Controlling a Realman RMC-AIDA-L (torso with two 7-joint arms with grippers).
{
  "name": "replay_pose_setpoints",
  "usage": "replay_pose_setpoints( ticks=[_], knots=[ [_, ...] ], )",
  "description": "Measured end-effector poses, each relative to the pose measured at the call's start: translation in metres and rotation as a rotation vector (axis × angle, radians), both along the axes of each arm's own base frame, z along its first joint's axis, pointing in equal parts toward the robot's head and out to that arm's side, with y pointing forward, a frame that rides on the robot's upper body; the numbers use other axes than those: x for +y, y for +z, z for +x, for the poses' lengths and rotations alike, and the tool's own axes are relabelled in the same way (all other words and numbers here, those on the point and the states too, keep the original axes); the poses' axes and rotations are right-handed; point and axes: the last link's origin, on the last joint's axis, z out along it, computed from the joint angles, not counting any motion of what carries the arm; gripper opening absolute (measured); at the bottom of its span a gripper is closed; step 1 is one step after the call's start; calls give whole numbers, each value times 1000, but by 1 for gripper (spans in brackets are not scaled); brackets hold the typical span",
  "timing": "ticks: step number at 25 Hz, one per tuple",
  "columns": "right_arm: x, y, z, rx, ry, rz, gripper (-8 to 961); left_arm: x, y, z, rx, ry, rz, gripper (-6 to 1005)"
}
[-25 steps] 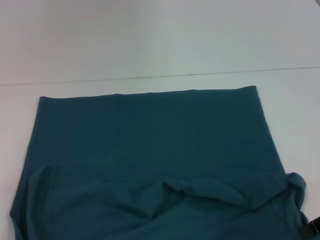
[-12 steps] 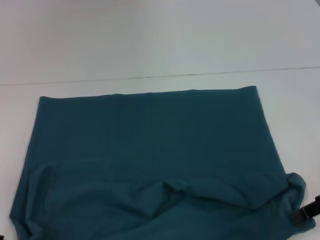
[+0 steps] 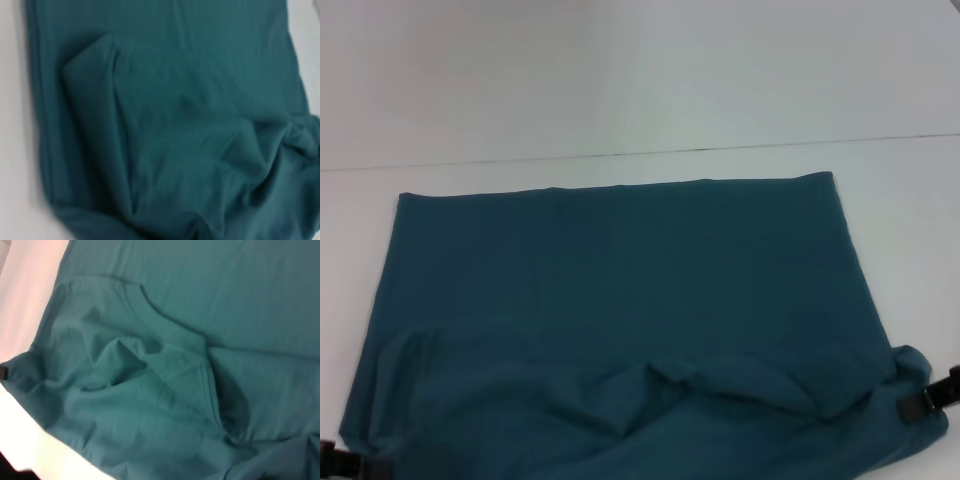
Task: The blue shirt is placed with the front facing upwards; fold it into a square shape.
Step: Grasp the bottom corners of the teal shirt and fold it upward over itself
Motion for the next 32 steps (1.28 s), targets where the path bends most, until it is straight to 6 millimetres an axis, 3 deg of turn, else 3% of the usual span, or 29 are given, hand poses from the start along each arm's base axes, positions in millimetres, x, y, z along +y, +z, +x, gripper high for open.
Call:
replay_pose_setpoints(
  ticks=[12, 22, 32],
  knots=[
    [29, 21, -9, 69, -23, 213, 42, 31, 9, 10, -57, 36, 125, 37],
    [57, 39, 1, 47, -129, 441, 42, 72, 18, 18, 1, 141, 238, 39],
    [93, 26, -16, 19, -122, 559, 43, 123, -3, 50, 124, 106, 247, 43]
  ],
)
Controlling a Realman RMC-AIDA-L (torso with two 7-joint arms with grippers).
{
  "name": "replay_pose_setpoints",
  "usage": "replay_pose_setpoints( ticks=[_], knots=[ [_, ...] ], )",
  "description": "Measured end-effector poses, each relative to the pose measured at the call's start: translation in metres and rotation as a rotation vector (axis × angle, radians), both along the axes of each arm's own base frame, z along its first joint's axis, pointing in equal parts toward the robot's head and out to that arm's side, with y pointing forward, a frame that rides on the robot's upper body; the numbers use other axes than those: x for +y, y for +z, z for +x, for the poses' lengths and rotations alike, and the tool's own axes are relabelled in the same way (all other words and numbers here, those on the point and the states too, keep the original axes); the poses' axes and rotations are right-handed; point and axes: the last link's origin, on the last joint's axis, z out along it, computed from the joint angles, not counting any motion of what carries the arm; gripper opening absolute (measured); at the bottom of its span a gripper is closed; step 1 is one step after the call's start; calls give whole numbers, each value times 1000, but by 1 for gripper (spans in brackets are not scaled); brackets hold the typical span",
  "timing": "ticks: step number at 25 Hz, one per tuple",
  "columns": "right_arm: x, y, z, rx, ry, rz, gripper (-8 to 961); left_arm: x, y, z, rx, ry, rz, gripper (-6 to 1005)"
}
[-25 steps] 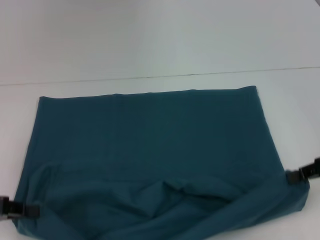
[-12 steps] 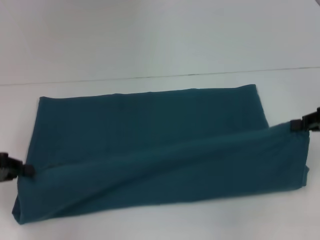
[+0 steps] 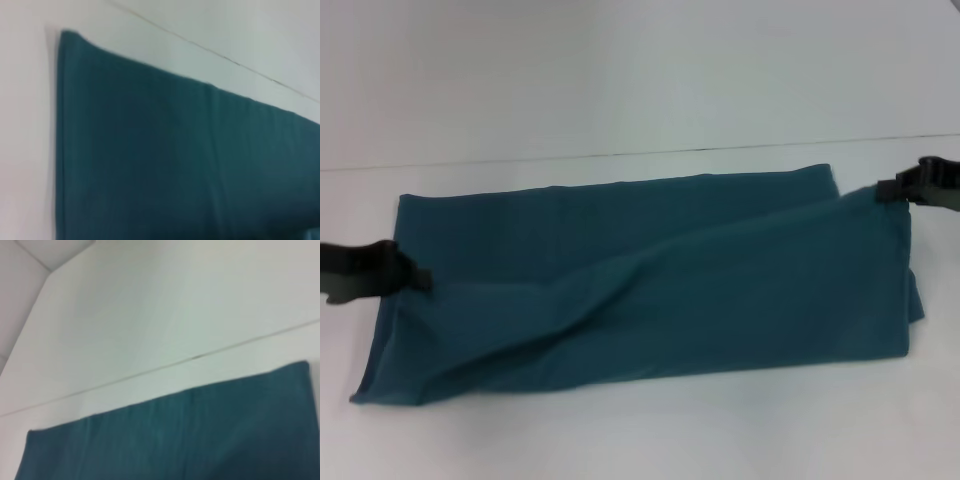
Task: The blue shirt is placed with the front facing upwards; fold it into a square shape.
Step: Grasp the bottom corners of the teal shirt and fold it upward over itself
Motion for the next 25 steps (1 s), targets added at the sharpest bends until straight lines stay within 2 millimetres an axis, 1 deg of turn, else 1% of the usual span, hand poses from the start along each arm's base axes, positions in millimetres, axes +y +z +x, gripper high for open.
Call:
replay_pose_setpoints(
  ticks=[2, 9, 14, 20, 25],
  knots=[
    [5, -2, -2, -13, -2, 17, 43, 10, -1, 4, 22, 3, 37, 44],
    [15, -9, -1, -47, -13, 67, 42, 24, -1, 1, 44, 21, 158, 47],
    [24, -21, -3, -93, -15, 105, 42, 31, -2, -6, 57, 55, 234, 50],
    [38, -39, -9, -141, -6, 107, 43, 35, -7, -11, 79, 68, 279, 52],
    [45, -40, -13, -157, -1, 133, 42, 38, -5, -14, 107, 62, 315, 55]
  ],
)
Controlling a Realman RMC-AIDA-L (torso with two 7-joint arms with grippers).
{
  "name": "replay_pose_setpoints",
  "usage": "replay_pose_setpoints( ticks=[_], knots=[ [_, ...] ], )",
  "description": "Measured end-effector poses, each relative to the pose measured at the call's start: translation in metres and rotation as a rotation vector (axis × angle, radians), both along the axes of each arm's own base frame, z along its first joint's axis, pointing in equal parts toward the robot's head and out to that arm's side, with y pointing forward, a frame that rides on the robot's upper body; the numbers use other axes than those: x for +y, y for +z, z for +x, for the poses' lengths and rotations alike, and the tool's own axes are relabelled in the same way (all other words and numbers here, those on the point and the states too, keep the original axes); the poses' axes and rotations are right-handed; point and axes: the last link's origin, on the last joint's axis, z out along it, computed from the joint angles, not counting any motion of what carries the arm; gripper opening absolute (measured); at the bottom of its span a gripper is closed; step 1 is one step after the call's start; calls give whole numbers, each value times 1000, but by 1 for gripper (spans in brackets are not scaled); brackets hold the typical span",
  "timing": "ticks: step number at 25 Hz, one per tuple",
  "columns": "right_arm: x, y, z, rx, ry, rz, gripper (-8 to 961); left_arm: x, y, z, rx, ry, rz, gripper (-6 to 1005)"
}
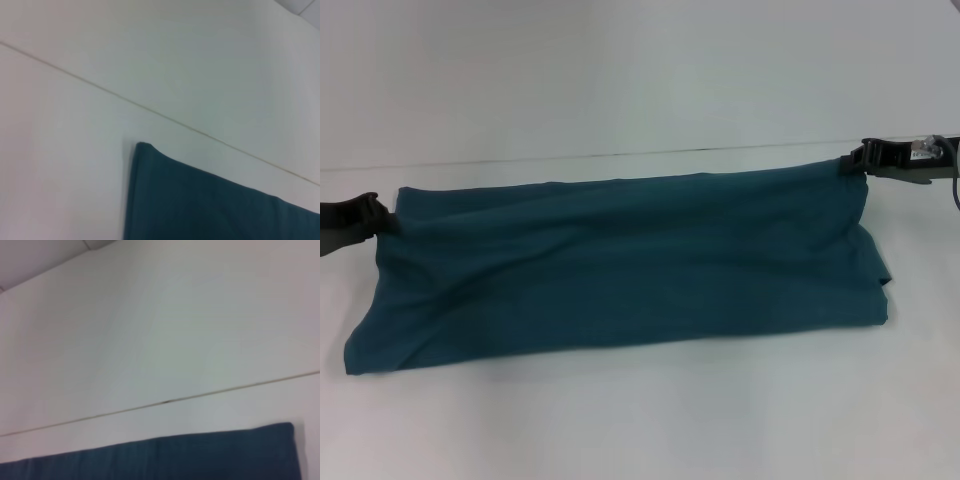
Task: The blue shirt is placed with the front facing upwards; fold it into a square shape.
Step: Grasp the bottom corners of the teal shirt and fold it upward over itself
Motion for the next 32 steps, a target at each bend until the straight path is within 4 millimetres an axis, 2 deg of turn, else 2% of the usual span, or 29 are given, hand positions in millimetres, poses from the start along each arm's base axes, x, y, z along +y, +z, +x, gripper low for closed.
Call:
replay_pose_setpoints(
  ticks=[18, 32],
  knots=[
    [11, -6, 4, -19, -34, 77, 43, 11, -8, 7, 37, -20, 44, 63],
    [23, -14, 2, -115, -15, 121, 42, 21, -8, 10, 51, -16, 91, 69]
  ],
)
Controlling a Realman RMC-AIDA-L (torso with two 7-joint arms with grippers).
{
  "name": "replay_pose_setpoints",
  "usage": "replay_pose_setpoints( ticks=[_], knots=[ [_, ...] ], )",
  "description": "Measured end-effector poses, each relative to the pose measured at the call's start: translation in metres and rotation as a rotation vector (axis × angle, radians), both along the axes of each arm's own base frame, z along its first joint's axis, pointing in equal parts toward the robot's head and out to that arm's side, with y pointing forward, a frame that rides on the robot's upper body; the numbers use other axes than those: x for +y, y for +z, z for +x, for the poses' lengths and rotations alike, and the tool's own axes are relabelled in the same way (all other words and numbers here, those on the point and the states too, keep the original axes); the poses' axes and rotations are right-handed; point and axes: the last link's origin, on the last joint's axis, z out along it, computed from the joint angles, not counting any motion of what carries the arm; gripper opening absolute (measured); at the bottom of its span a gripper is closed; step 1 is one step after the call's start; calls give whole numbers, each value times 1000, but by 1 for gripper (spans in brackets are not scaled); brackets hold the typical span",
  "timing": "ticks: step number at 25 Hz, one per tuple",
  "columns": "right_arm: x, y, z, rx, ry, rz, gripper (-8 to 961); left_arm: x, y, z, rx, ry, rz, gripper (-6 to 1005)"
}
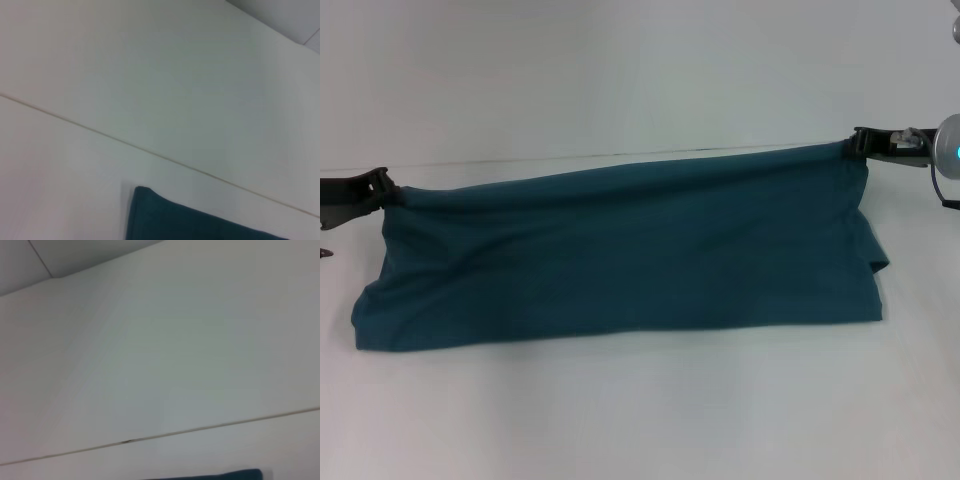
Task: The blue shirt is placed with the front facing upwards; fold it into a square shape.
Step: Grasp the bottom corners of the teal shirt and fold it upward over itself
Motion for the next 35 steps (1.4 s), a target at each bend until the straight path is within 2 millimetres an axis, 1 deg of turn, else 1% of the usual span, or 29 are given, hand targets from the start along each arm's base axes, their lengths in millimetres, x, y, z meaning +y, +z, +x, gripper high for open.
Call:
replay_pose_setpoints(
  ticks=[8, 13, 27, 31, 33, 35],
  knots=[
    [4, 0, -4, -21, 12, 7, 42, 1, 3, -4, 3, 18, 32, 73],
    [4, 0, -3, -20, 6, 10, 42, 1, 5, -9, 4, 35, 56, 75],
    [6, -3, -6, -34, 18, 8, 45, 0, 0, -7, 15, 21, 50, 81],
    [7, 0, -5, -47, 18, 20, 46, 2, 1, -6, 16, 21, 58, 83],
    [8, 3, -4, -55, 20, 24, 46, 2, 3, -7, 15, 26, 72, 121],
    [9, 6, -4, -57, 19, 30, 215, 3, 4, -7, 12, 30, 81, 158]
  ],
)
